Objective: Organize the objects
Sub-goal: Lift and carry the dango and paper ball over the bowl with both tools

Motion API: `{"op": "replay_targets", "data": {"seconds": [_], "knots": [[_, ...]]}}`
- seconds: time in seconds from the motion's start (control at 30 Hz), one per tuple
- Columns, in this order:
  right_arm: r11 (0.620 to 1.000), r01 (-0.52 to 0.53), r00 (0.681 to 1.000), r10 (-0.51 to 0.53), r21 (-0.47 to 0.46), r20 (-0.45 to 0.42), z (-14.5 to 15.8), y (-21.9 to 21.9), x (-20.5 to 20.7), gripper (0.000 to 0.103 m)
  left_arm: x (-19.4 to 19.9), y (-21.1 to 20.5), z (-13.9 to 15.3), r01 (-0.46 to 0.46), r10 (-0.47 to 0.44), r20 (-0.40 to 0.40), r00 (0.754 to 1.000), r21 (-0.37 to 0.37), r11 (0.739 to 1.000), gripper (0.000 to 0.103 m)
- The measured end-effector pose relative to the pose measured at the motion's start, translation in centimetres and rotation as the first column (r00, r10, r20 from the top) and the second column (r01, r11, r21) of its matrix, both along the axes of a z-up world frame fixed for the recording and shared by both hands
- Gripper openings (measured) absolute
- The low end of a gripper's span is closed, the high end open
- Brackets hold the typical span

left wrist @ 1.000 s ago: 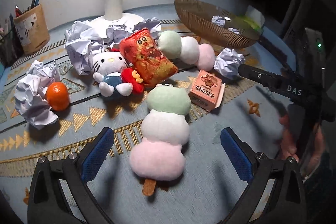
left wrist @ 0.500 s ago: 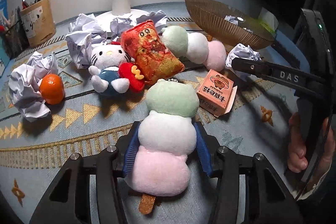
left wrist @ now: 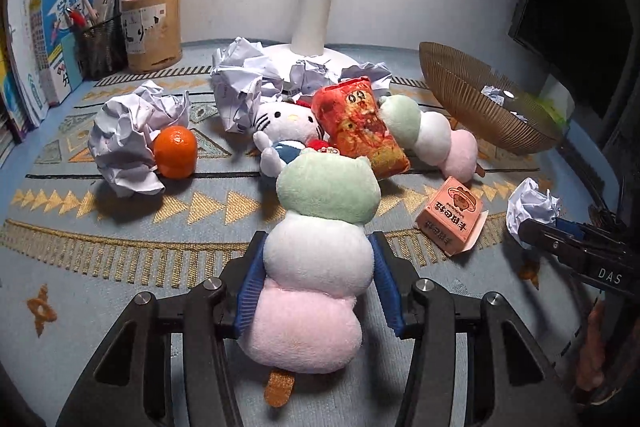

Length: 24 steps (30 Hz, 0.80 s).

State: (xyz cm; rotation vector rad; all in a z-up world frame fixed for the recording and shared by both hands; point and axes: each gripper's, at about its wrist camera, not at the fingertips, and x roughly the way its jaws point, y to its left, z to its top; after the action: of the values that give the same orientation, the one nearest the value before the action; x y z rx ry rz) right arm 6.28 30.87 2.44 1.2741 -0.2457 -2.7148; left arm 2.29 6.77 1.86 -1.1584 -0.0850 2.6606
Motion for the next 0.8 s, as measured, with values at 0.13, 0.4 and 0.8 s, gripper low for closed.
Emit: {"op": "replay_targets", "data": {"seconds": [0.13,0.4,0.8], "knots": [[0.999,0.010,1.000,-0.010,-0.039,0.021,-0.5,0.6,-0.3,0.066,0.3,0.2,0.0,0.004,-0.004,-0.012,1.000,-0.009,1.000,0.047],[0.998,0.012,1.000,-0.012,-0.069,-0.003,-0.1,0.7,0.0,0.078,0.1,-0.2,-0.2,0.003,-0.003,-0.002,1.000,0.012,1.000,0.047],[0.998,-0.008,0.999,0.011,0.057,-0.048,0.1,-1.3,0.0,0.052,0.2,-0.1,-0.1,0.007,-0.007,-0.006,1.000,0.011,1.000,0.047]]}}
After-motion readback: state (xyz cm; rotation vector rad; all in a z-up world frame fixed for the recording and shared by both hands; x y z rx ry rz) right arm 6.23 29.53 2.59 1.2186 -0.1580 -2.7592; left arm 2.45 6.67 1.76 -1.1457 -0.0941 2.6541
